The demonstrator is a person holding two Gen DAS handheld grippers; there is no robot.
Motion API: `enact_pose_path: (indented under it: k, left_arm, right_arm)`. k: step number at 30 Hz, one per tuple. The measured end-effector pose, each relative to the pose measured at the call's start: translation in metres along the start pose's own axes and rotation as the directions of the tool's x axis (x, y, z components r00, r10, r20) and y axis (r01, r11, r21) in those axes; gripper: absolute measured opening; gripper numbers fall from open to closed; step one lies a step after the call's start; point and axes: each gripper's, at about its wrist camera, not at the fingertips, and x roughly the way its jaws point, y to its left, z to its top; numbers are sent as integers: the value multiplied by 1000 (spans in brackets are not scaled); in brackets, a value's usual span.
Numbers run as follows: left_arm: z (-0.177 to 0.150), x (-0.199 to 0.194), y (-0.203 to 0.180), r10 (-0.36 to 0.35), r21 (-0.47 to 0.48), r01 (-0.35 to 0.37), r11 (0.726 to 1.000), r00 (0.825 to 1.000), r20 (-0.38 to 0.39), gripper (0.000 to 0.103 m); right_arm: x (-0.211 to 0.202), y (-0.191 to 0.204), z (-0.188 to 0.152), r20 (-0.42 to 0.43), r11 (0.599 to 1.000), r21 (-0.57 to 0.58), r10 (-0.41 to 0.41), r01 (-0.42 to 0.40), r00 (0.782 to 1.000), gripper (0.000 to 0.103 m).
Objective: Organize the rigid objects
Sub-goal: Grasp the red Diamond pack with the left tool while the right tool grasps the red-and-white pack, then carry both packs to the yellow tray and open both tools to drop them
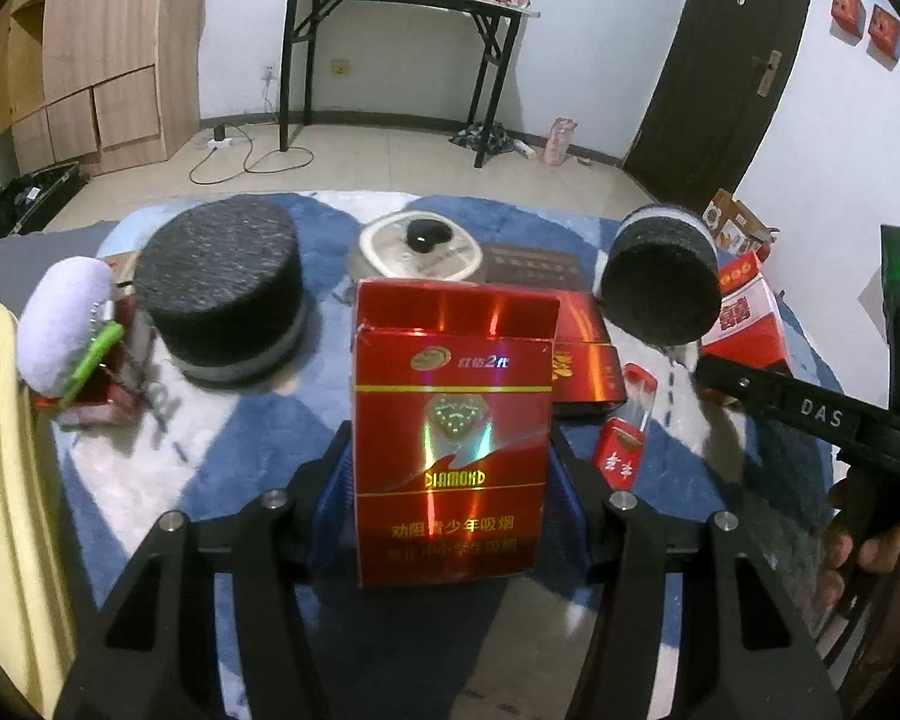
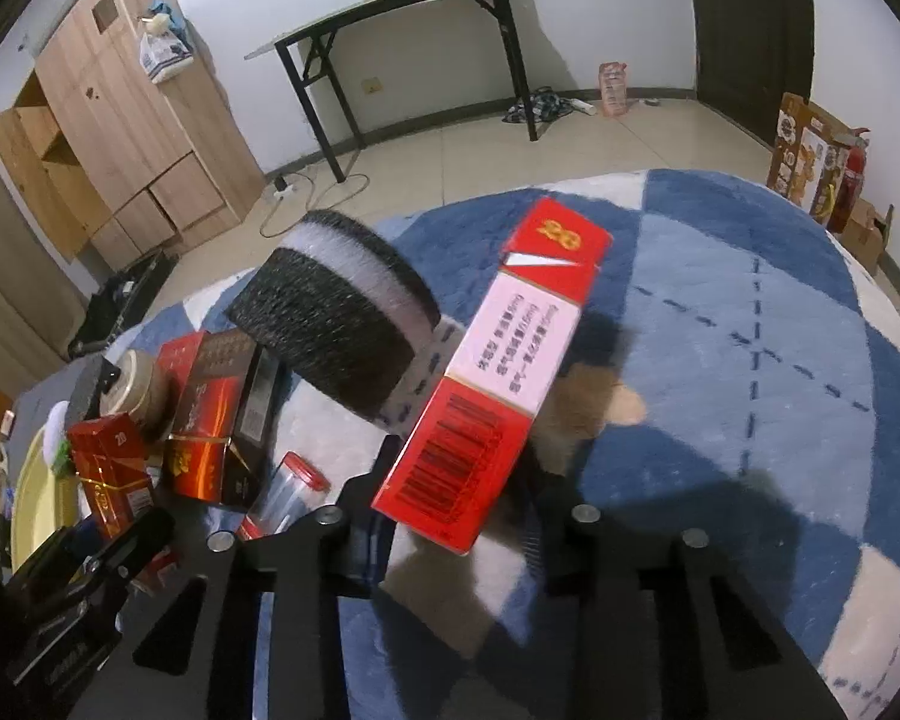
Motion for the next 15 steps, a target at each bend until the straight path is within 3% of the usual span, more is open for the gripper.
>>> enact_pose_path:
  k: [9,15]
  left_arm:
    - [8,-23,20,-46,-18,47,999,998,40,59]
    - [9,-25,38,-10,-61,13,998,999,47,59]
  right_arm:
    - [-25,-15,2,27,999,-47,7,-6,1000,22]
    - [-26,-26,0,27,999,-43,-9,10,1000,22]
